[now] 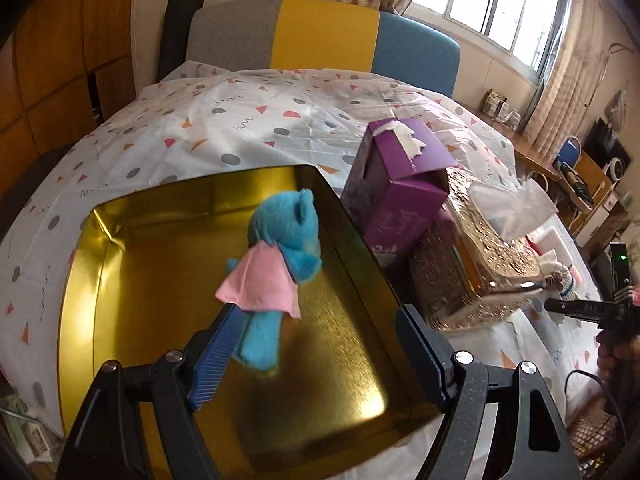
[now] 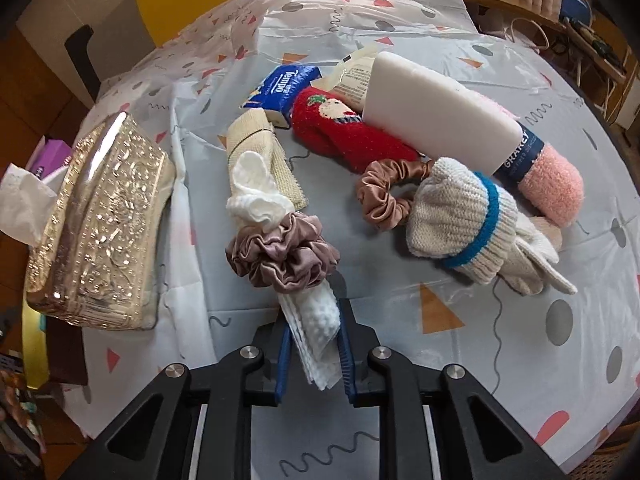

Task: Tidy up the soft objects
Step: 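Drop the bear in the gold tray with left gripper while right grasps white towel, then carry the white towel into the gold tray and open the right gripper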

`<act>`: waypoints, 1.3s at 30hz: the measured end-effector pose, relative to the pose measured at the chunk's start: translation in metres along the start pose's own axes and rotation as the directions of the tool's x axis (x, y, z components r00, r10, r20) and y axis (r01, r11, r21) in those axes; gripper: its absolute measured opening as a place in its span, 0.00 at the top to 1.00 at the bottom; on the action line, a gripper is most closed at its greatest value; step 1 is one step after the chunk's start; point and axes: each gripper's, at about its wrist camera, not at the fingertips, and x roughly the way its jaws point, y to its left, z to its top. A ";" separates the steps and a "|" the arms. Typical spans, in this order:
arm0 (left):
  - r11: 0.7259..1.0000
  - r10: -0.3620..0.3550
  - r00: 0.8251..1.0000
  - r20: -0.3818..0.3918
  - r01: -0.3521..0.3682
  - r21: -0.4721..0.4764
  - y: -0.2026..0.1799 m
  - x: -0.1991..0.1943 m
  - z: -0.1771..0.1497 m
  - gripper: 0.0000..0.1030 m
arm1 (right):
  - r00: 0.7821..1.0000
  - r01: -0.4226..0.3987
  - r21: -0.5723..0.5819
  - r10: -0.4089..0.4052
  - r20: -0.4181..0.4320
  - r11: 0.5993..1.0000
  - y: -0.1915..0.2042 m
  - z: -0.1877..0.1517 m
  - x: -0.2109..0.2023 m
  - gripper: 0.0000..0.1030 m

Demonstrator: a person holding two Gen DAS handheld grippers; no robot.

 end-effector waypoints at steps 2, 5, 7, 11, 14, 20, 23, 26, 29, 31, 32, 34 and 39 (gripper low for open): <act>1.000 -0.001 1.000 0.001 0.001 -0.002 -0.004 -0.004 -0.005 0.23 | 0.999 -0.041 0.027 0.040 0.017 0.999 -0.001 -0.002 -0.007 0.82; 1.000 0.012 1.000 0.009 -0.012 0.015 -0.008 -0.009 -0.011 0.23 | 0.997 -0.064 0.075 0.061 0.047 0.995 -0.007 -0.003 -0.016 0.82; 1.000 0.021 1.000 0.007 -0.021 0.022 -0.009 -0.012 -0.015 0.22 | 0.997 -0.049 0.087 0.044 0.063 0.995 -0.008 -0.002 -0.021 0.82; 0.999 0.035 0.999 0.003 -0.035 0.016 -0.006 -0.014 -0.019 0.20 | 0.995 -0.048 0.126 0.037 0.094 0.991 -0.010 0.007 -0.030 0.82; 0.999 0.044 0.999 0.004 -0.044 0.002 -0.002 -0.015 -0.020 0.19 | 0.991 -0.036 0.093 0.024 0.130 0.995 0.005 0.025 -0.041 0.82; 0.998 0.064 0.998 0.013 -0.063 -0.017 0.009 -0.021 -0.024 0.19 | 0.985 -0.026 -0.022 0.029 0.169 0.999 0.064 0.081 -0.055 0.83; 0.997 0.069 0.998 0.007 -0.069 -0.043 0.018 -0.023 -0.026 0.19 | 0.982 -0.019 -0.095 0.037 0.188 0.995 0.112 0.112 -0.056 0.82; 0.994 0.086 0.996 0.010 -0.085 -0.065 0.027 -0.026 -0.028 0.19 | 0.976 -0.041 -0.185 0.079 0.203 0.982 0.166 0.129 -0.062 0.82; 0.988 0.110 0.994 0.013 -0.108 -0.106 0.039 -0.029 -0.027 0.18 | 0.972 -0.080 -0.313 0.144 0.185 0.946 0.228 0.127 -0.063 0.82; 0.983 0.129 0.992 0.018 -0.125 -0.133 0.047 -0.032 -0.026 0.17 | 0.971 -0.113 -0.406 0.188 0.150 0.907 0.267 0.113 -0.061 0.82; 0.980 0.141 0.990 0.023 -0.136 -0.147 0.052 -0.034 -0.026 0.16 | 0.970 -0.128 -0.446 0.205 0.128 0.886 0.283 0.102 -0.059 0.82; 0.975 0.153 0.988 0.028 -0.147 -0.168 0.060 -0.037 -0.026 0.16 | 0.972 -0.146 -0.515 0.218 0.082 0.844 0.310 0.075 -0.050 0.82; 0.962 0.197 0.979 0.047 -0.184 -0.203 0.074 -0.045 -0.027 0.15 | 0.976 -0.197 -0.600 0.215 -0.042 0.775 0.348 0.002 -0.018 0.82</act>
